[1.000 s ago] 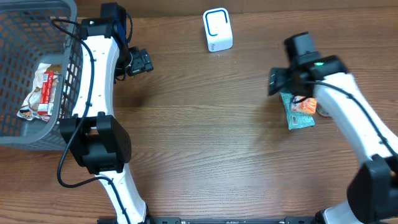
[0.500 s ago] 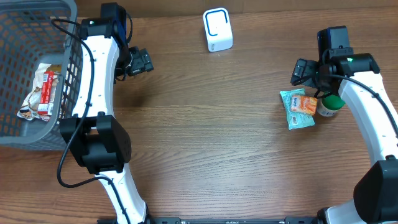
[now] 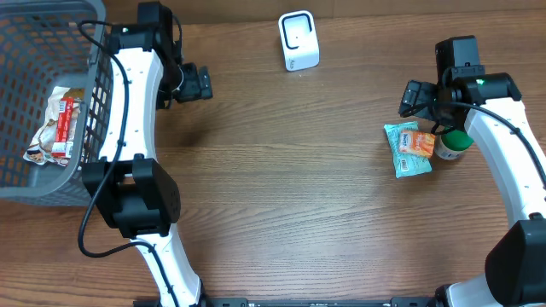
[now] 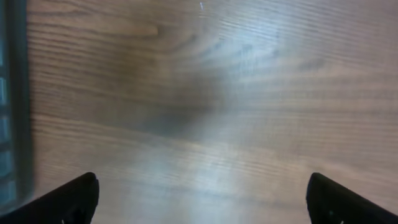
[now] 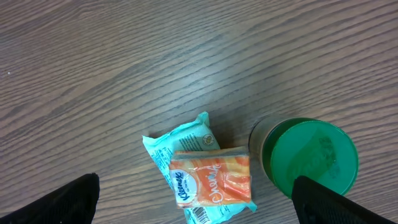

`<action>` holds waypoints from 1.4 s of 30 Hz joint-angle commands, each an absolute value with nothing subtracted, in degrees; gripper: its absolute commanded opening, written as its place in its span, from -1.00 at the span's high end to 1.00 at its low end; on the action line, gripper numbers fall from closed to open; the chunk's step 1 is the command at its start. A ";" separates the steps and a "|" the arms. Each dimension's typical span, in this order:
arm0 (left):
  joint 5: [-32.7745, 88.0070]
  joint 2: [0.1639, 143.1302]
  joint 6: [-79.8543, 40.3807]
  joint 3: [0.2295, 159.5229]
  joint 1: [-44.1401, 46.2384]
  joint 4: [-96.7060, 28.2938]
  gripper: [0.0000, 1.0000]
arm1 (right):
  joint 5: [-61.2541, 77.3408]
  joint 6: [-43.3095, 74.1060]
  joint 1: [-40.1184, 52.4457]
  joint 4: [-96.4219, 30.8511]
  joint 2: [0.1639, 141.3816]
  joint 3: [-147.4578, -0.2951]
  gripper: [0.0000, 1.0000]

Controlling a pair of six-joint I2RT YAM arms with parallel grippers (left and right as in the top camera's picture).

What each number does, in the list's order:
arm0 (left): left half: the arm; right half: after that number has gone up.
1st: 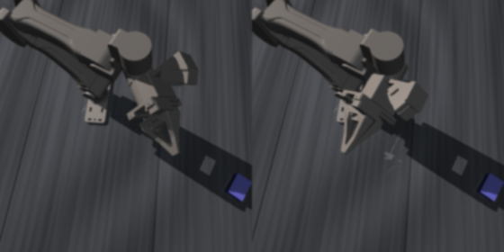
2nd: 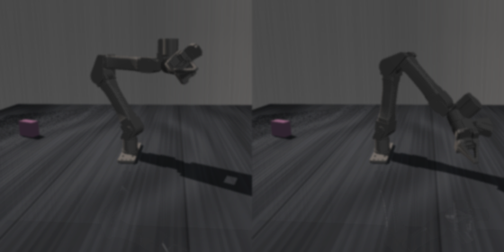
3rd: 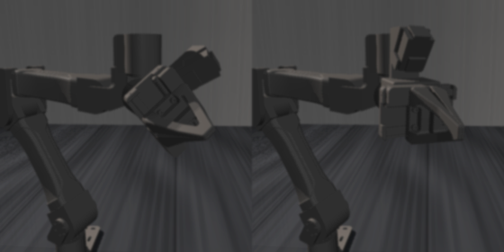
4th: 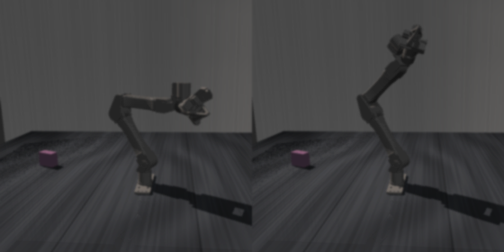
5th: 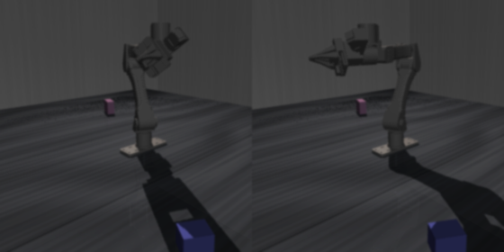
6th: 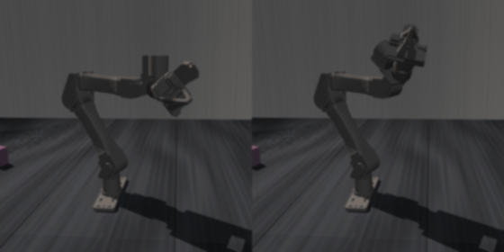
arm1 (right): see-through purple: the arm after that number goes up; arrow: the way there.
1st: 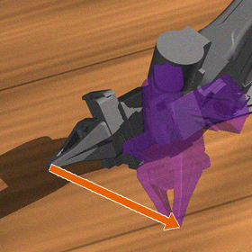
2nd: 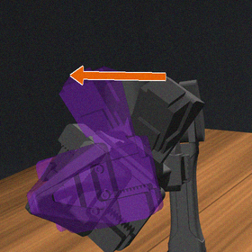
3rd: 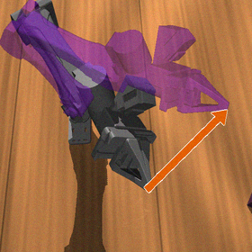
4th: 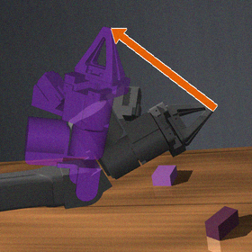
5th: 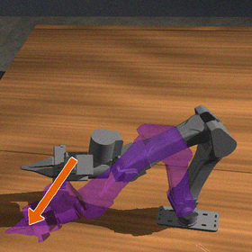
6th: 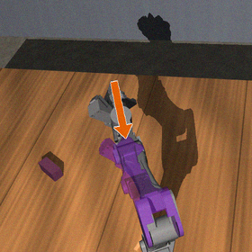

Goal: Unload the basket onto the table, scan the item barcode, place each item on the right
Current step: 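Reach the left gripper into the basket toward the brown snack bag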

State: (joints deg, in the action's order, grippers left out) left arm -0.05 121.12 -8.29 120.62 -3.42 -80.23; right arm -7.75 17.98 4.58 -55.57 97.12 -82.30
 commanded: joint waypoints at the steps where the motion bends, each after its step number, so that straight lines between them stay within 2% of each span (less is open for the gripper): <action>1: -3.75 119.74 -1.48 130.02 -4.27 -83.20 -0.96 | -8.08 18.00 4.58 -55.44 96.23 -83.33 -1.00; 5: -4.40 117.49 0.58 141.21 -5.56 -86.32 -1.00 | -8.08 18.00 4.58 -55.44 96.23 -83.33 -1.00; 12: -6.42 114.24 5.34 152.46 -9.21 -82.98 -1.00 | -8.08 18.00 4.58 -55.42 96.23 -83.33 -1.00; 31: -2.24 117.54 1.32 151.11 -34.96 -81.01 -0.99 | -8.08 18.00 4.58 -55.44 96.23 -83.33 -1.00; 42: -1.39 133.95 6.15 151.11 -37.34 -83.68 -1.00 | -8.08 18.00 4.58 -55.44 96.23 -83.33 -1.00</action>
